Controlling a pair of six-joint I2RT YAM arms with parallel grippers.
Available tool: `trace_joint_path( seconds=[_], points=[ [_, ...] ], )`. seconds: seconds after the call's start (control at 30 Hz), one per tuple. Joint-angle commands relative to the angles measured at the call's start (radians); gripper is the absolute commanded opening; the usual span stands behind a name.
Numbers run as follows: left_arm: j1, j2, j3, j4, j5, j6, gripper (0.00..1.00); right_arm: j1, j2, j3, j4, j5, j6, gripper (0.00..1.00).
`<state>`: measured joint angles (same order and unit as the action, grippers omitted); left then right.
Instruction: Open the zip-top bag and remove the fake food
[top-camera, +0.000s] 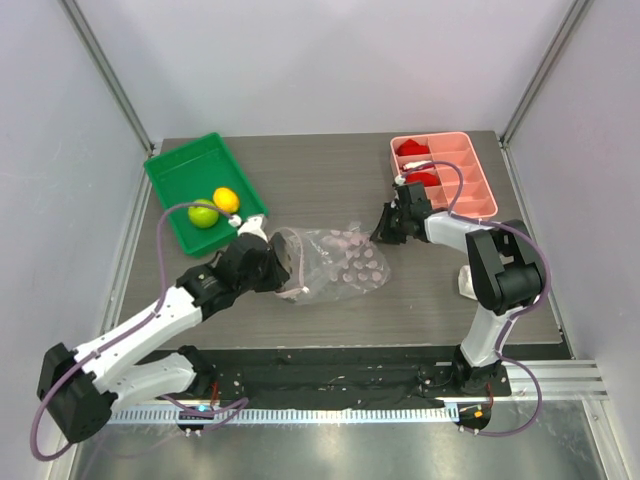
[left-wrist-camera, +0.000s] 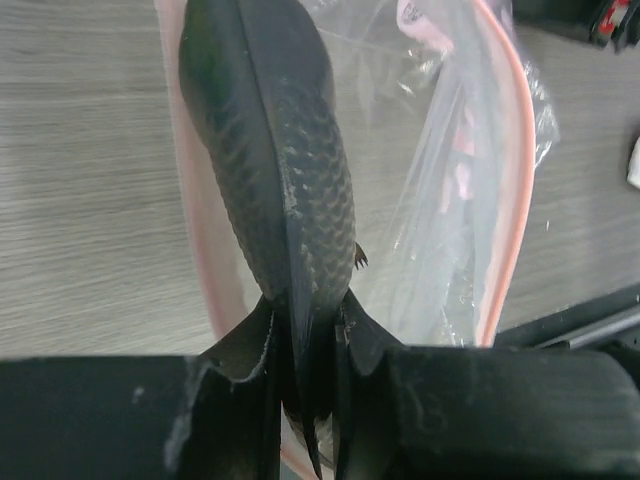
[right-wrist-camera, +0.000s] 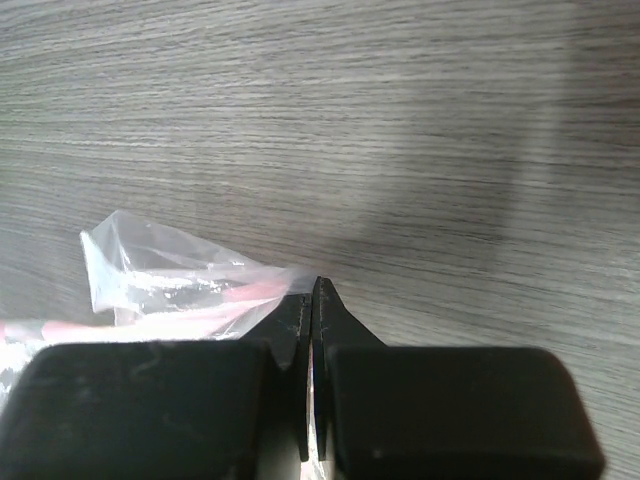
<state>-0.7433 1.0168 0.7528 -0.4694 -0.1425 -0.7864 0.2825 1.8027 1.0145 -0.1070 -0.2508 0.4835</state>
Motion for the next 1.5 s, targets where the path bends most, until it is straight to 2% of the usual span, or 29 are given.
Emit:
trace_joint_path(
  seconds=[0.0, 0.03, 0.13, 0.17, 0.2, 0.27, 0.33, 0.53, 0.57, 0.63, 0.67, 0.7, 0.73, 0.77, 0.8, 0.83, 0.87, 0.97, 1.0, 1.07, 1.1, 1.13, 1.2, 1.3, 1.33, 1.4, 1.43, 1.47],
  points=[
    [0.001, -0.159, -0.036, -0.059, -0.089, -0.007, 0.00, -0.011, 0.004, 0.050, 0.030, 0.076, -0.022, 0.02],
    [0.001, -0.238, -0.056, 0.048, -0.068, -0.005, 0.00, -0.011, 0.010, 0.061, 0.029, 0.076, -0.020, 0.02],
    [0.002, -0.412, -0.147, 0.201, -0.055, -0.060, 0.00, -0.011, 0.021, 0.065, 0.026, 0.077, -0.026, 0.02],
    [0.001, -0.443, -0.165, 0.256, -0.093, -0.091, 0.00, -0.011, 0.011, 0.061, 0.032, 0.081, -0.028, 0.02],
    [0.002, -0.466, -0.184, 0.265, -0.176, -0.123, 0.00, -0.009, 0.007, 0.058, 0.035, 0.071, -0.029, 0.02],
    [0.001, -0.486, -0.172, 0.256, -0.245, -0.204, 0.01, -0.006, -0.006, 0.053, 0.036, 0.061, -0.037, 0.02],
    [0.002, -0.466, -0.121, 0.242, -0.289, -0.174, 0.00, 0.000, -0.031, 0.038, 0.053, 0.045, -0.042, 0.02],
    [0.001, -0.383, -0.135, 0.449, -0.448, 0.030, 0.00, 0.024, -0.086, 0.012, 0.075, 0.039, -0.026, 0.02],
    [-0.001, -0.357, -0.107, 0.446, -0.482, 0.054, 0.00, 0.024, -0.092, 0.010, 0.070, 0.041, -0.023, 0.03],
    [0.002, -0.246, -0.026, 0.345, -0.588, 0.078, 0.00, 0.026, -0.104, 0.015, 0.066, 0.045, -0.022, 0.10],
    [0.012, -0.204, 0.058, 0.313, -0.601, 0.094, 0.00, 0.026, -0.108, 0.018, 0.050, 0.054, -0.019, 0.13],
    [0.037, -0.098, 0.119, 0.275, -0.583, 0.104, 0.00, 0.026, -0.114, 0.019, 0.047, 0.058, -0.016, 0.15],
    [0.115, -0.045, 0.172, 0.185, -0.539, 0.108, 0.00, 0.026, -0.121, 0.024, 0.041, 0.055, -0.014, 0.18],
    [0.175, 0.021, 0.281, 0.135, -0.411, 0.093, 0.00, 0.029, -0.124, 0.027, 0.020, 0.059, -0.014, 0.24],
    [0.226, 0.126, 0.324, 0.092, -0.351, 0.078, 0.00, 0.037, -0.132, 0.035, 0.007, 0.062, -0.011, 0.27],
    [0.330, 0.182, 0.357, 0.056, -0.298, 0.056, 0.00, 0.041, -0.152, 0.036, -0.002, 0.064, -0.011, 0.30],
    [0.372, 0.228, 0.415, 0.061, -0.172, 0.047, 0.00, 0.049, -0.161, 0.036, -0.016, 0.077, -0.011, 0.41],
    [0.478, 0.388, 0.485, 0.081, -0.105, 0.029, 0.00, 0.075, -0.209, 0.044, -0.048, 0.088, -0.010, 0.57],
    [0.508, 0.429, 0.532, 0.081, -0.060, 0.026, 0.00, 0.081, -0.223, 0.044, -0.057, 0.096, -0.010, 0.60],
    [0.592, 0.537, 0.578, 0.083, -0.046, 0.018, 0.00, 0.099, -0.268, 0.042, -0.080, 0.099, -0.014, 0.63],
    [0.625, 0.572, 0.633, 0.093, 0.054, 0.015, 0.00, 0.106, -0.285, 0.036, -0.086, 0.107, -0.016, 0.64],
    [0.660, 0.657, 0.666, 0.092, 0.110, -0.003, 0.00, 0.112, -0.301, 0.033, -0.092, 0.108, -0.019, 0.64],
    [0.739, 0.732, 0.735, 0.090, 0.237, -0.010, 0.00, 0.115, -0.347, 0.019, -0.106, 0.104, -0.023, 0.66],
    [0.811, 0.897, 0.884, 0.026, 0.311, 0.021, 0.00, 0.119, -0.391, 0.006, -0.106, 0.093, -0.034, 0.67],
    [0.817, 0.940, 0.987, -0.021, 0.342, 0.041, 0.00, 0.119, -0.397, 0.004, -0.111, 0.088, -0.037, 0.68],
    [0.838, 1.032, 1.052, -0.093, 0.314, 0.061, 0.01, 0.119, -0.410, -0.008, -0.117, 0.084, -0.045, 0.68],
    [0.851, 1.055, 1.072, -0.100, 0.329, 0.053, 0.08, 0.118, -0.420, -0.014, -0.117, 0.084, -0.046, 0.68],
    [0.861, 1.084, 1.127, -0.109, 0.345, 0.050, 0.11, 0.119, -0.428, -0.019, -0.117, 0.084, -0.046, 0.69]
  ],
)
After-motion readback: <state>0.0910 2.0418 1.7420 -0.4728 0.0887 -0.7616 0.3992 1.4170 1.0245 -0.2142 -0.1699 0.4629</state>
